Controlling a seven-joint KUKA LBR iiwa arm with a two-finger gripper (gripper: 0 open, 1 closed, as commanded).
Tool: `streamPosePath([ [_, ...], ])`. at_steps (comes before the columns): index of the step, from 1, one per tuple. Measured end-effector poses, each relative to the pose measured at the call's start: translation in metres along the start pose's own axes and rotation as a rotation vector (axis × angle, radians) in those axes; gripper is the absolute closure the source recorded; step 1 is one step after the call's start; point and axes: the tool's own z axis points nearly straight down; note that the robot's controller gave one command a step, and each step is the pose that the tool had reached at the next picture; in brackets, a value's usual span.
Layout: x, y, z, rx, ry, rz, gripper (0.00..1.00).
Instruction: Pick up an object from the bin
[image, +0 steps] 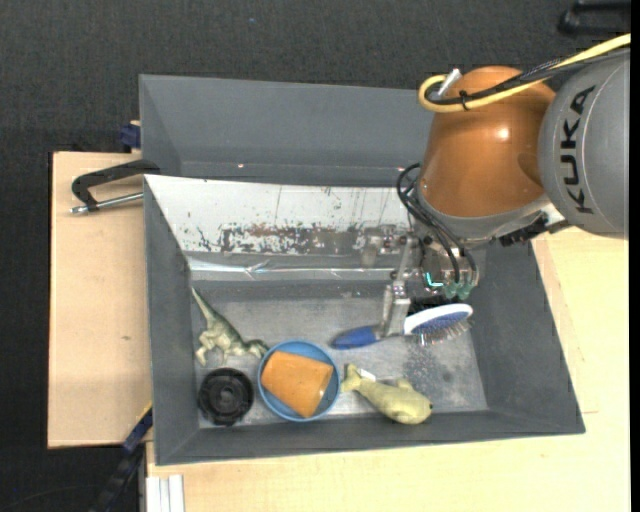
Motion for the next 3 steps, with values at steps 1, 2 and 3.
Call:
streamPosePath([
  [1,0.033,0.020,0.152,0.000,-0.002,-0.373,0.00],
  [2,0.025,0.086,0.159,0.000,-0.012,-0.231,0.00],
  [3,0.025,0.084,0.159,0.001,-0.012,-0.228,1.00],
])
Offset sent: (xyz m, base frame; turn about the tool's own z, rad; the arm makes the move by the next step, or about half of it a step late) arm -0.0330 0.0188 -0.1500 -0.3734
